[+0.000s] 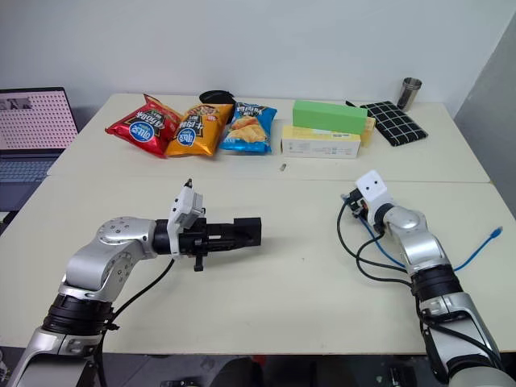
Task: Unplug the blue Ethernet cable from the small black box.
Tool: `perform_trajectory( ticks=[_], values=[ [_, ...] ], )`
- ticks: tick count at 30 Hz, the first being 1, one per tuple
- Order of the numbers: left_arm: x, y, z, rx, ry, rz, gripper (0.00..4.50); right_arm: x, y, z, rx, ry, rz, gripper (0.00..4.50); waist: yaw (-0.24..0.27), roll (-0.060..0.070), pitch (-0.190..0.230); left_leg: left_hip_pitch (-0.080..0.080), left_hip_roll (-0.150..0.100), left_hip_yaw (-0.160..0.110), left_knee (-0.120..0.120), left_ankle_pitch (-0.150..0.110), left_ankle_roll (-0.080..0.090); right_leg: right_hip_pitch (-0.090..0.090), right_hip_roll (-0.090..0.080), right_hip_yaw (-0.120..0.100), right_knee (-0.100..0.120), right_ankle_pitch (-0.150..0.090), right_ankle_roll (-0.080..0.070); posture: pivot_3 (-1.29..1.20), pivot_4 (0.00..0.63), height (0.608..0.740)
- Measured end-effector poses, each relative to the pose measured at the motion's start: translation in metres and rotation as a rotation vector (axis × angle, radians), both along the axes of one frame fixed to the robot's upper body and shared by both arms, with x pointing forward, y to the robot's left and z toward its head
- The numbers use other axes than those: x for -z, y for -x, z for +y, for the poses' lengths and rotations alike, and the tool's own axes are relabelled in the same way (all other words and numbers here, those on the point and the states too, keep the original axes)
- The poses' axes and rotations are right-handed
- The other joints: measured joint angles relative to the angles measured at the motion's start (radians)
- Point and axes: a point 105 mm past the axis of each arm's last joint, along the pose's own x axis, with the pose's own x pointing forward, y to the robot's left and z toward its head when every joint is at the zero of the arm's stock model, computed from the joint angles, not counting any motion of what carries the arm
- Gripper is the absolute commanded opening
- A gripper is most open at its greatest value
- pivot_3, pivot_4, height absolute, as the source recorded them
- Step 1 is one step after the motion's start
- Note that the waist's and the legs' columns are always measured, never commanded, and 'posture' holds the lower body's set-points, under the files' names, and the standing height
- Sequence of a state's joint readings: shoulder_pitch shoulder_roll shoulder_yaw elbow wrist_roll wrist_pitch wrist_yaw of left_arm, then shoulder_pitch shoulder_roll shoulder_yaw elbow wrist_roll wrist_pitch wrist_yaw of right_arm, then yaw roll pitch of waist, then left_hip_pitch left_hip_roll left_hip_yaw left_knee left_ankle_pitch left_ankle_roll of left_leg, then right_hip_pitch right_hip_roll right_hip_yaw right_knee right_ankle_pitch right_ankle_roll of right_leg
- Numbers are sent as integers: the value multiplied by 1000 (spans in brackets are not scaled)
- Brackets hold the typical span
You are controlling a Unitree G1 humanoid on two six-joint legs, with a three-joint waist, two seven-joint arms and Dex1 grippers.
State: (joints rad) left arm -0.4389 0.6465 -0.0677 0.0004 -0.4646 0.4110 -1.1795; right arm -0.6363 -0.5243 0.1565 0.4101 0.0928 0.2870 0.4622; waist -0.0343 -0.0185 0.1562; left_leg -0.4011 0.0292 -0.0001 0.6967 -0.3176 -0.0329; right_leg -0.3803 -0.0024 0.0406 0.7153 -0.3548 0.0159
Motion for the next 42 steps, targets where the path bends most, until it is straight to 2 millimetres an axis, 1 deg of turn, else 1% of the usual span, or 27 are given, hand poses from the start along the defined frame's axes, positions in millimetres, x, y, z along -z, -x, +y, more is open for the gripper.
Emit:
perform_trajectory(
  ticks=[2,3,5,7,8,10,12,15,18,19,20,22,25,27,28,29,30,33,36,39,42],
  values=[
    [1,-5,2,-38,9,-10,775,-3,1,-1,-11,-16,0,3127,1,0,0,0,0,0,0,0,0,0,0,0,0,0,0,0,150,740],
    [1,-13,3,-94,21,-41,775,-7,7,1,-57,-30,6,3387,3,1,0,0,0,0,0,0,0,0,0,0,0,0,0,0,150,740],
    [3,-32,12,-238,37,-89,775,-20,27,17,-218,-71,10,3849,7,0,0,-1,0,-1,0,0,0,0,0,-1,0,0,0,0,150,740],
    [6,-48,22,-366,32,-133,775,-35,49,35,-378,-112,14,3849,7,0,0,-1,0,-1,0,0,0,0,0,-1,0,0,0,0,150,740],
    [5,-61,33,-471,43,-183,775,-48,69,53,-500,-152,16,3849,6,0,0,-1,0,-1,1,0,0,0,0,-1,0,0,0,0,150,740],
    [6,-71,41,-556,59,-224,775,-61,84,68,-581,-174,9,3849,3,0,0,0,0,-1,1,0,0,0,0,-1,1,0,0,0,150,740],
    [7,-76,45,-600,65,-249,775,-65,89,75,-603,-179,11,3849,4,0,0,0,0,-1,1,0,0,0,0,-1,1,0,0,0,150,740],
    [16,-86,57,-733,96,-262,775,-66,95,89,-618,-186,29,3849,5,0,0,0,0,-1,1,0,0,0,-1,-1,1,0,0,0,150,740],
    [32,-91,61,-807,104,-229,775,-65,100,104,-651,-176,45,3849,5,-1,0,0,-1,-1,1,0,0,0,-1,-1,0,0,0,0,150,740],
    [40,-91,61,-818,103,-211,1476,-63,102,107,-657,-170,51,3876,5,-1,0,0,-1,-1,1,0,0,0,-1,-2,0,0,0,0,150,740],
    [43,-91,61,-820,102,-199,1558,-62,102,108,-658,-167,56,3876,5,-1,0,-1,-1,-1,1,0,0,0,-1,-2,0,0,0,0,150,740],
    [47,-91,62,-823,101,-192,1997,-60,101,107,-642,-163,64,3876,5,-1,0,0,-1,-1,1,0,0,0,-1,-2,0,0,0,0,150,740],
    [46,-90,61,-815,106,-206,2702,-59,99,105,-621,-156,67,3876,5,-1,0,0,-1,-1,1,0,0,0,-1,-2,0,0,0,0,150,740],
    [47,-89,62,-815,106,-205,3080,-59,99,105,-616,-155,73,3876,5,-1,0,0,-1,-1,1,0,0,0,-1,-2,0,0,0,0,150,740],
    [49,-88,63,-817,103,-201,3337,-58,100,105,-616,-154,75,3876,4,-1,0,0,-1,-1,1,0,0,0,-1,-2,0,0,0,0,150,740],
    [51,-86,64,-819,100,-196,3473,-58,100,106,-614,-154,77,3876,4,-1,0,0,0,-1,1,0,0,0,-1,-2,0,0,0,0,150,740],
    [55,-83,66,-821,92,-181,3787,-58,101,106,-608,-154,79,3876,4,-1,0,0,0,-1,1,0,0,0,-1,-2,0,0,0,0,150,740],
    [58,-70,71,-803,57,-176,3834,-54,104,105,-598,-158,94,3876,2,-1,-1,0,0,-2,0,0,0,0,-1,-2,1,0,0,0,150,740],
    [62,-53,78,-789,1,-164,3834,-48,107,102,-576,-174,124,3876,3,-1,-1,0,0,-2,1,0,0,0,-1,-2,1,0,0,0,150,740],
    [61,-35,88,-756,-107,-169,3834,-47,107,89,-519,-185,124,3876,3,-1,-1,0,0,-2,1,0,0,0,-1,-2,0,0,0,0,150,740],
    [54,-21,100,-708,-214,-181,3834,-49,103,65,-424,-183,104,3876,5,-1,-1,0,-1,-2,0,0,0,1,-1,-1,0,0,0,0,150,740]
  ],
)
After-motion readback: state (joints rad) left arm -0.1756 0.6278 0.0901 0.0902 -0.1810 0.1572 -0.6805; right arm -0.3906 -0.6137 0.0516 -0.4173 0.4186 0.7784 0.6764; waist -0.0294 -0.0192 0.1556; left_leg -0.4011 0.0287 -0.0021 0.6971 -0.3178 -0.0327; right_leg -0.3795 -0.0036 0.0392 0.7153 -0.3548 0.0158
